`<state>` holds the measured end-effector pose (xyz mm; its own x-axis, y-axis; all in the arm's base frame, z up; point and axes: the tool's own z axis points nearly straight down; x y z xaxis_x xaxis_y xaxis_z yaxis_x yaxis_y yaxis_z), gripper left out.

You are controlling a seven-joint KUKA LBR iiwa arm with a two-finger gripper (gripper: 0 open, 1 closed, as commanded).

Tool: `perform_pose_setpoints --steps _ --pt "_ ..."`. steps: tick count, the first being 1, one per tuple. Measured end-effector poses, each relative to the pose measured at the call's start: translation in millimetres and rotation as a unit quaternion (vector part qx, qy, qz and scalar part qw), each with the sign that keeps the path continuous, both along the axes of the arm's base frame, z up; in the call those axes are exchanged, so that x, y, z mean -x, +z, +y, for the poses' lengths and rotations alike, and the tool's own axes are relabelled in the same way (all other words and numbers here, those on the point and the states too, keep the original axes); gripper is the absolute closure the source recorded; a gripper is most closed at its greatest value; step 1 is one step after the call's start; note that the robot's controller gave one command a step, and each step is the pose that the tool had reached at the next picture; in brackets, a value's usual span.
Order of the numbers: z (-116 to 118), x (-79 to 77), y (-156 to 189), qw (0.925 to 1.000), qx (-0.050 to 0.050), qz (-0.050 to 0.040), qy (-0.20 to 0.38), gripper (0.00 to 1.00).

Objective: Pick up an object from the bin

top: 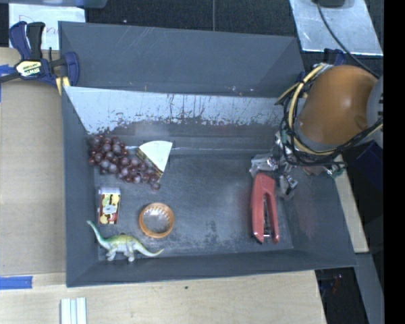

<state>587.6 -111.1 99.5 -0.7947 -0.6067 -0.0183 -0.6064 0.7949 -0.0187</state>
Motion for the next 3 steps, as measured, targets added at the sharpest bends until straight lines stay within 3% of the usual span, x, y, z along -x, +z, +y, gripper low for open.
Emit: perform_pose_setpoints --steps 3 --pt "0 0.7 51 1.0 0.0 -0.0002 -0.002 1.0"
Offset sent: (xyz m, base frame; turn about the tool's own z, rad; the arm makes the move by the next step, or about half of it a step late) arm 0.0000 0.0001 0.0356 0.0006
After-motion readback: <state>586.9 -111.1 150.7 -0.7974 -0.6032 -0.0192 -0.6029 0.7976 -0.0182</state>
